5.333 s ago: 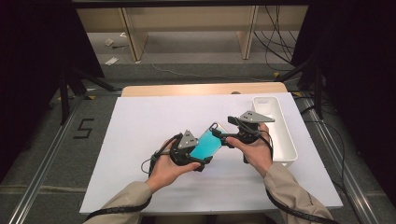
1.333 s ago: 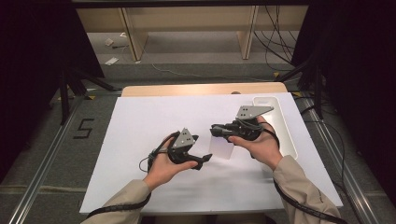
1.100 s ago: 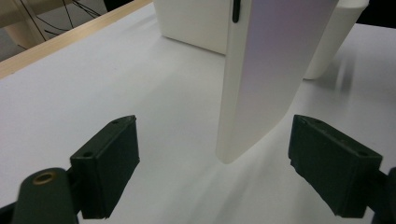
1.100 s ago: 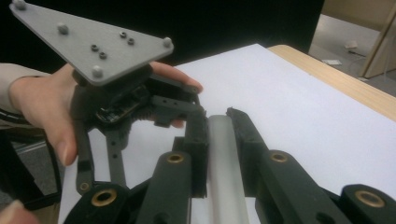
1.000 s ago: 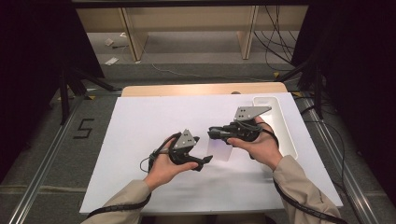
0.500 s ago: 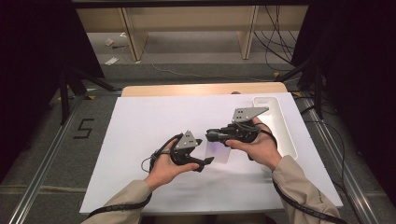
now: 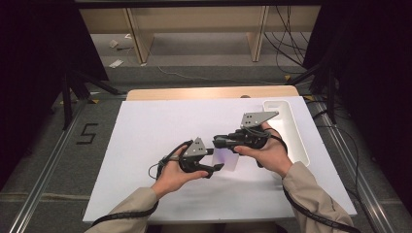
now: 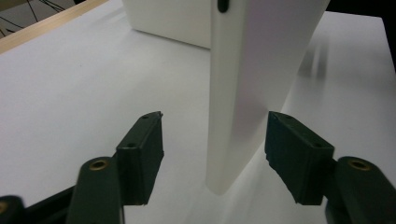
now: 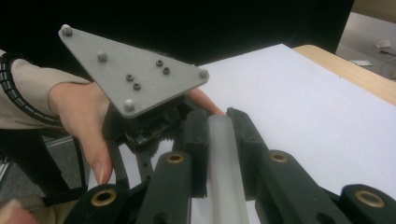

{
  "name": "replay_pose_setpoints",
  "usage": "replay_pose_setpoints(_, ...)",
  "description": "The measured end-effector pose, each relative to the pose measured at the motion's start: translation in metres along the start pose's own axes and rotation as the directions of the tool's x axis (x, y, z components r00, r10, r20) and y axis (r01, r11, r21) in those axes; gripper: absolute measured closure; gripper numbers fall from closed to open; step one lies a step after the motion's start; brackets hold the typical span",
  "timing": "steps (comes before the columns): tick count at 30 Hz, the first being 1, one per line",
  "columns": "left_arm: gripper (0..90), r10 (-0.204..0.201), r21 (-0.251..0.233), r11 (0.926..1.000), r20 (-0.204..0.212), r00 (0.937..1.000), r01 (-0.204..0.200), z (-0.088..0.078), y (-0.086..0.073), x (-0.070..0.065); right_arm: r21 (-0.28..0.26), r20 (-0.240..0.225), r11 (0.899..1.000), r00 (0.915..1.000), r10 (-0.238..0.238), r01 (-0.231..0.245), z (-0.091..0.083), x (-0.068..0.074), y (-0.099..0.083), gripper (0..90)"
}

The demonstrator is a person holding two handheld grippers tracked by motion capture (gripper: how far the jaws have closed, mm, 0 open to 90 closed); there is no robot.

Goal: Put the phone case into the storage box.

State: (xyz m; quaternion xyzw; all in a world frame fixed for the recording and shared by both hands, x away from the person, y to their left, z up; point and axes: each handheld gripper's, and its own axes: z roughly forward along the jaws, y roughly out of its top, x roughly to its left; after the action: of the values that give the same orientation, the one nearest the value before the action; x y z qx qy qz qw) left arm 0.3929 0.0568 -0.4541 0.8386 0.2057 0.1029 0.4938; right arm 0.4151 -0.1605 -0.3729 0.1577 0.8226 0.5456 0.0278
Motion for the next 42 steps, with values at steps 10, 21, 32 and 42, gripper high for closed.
replay_pose_setpoints(10, 60.7, 0.032, 0.001, 0.9995, 0.058, 0.9978, -0.032, 0.0, 0.0, -0.001, 0.001, -0.002, 1.0, 1.0, -0.009, 0.009, 0.001, -0.001, -0.001, 79.7)
replay_pose_setpoints(21, 71.7, 0.059, 0.011, 0.9981, 0.072, 0.9956, -0.06, -0.005, 0.002, 0.0, -0.009, -0.029, 1.0, 0.9994, -0.02, 0.02, 0.0, 0.0, 0.0, 73.7)
replay_pose_setpoints(32, 80.6, 0.044, 0.005, 0.999, 0.045, 0.998, -0.045, -0.01, 0.006, 0.0, -0.055, 0.061, 0.998, 0.9974, -0.039, 0.042, -0.003, -0.005, -0.001, 32.9)
replay_pose_setpoints(42, 80.5, -0.031, 0.004, 0.9995, -0.082, 0.9961, 0.032, -0.017, 0.005, 0.01, -0.147, 0.137, 0.989, 0.9903, 0.019, 0.002, -0.008, -0.009, -0.002, 21.9)
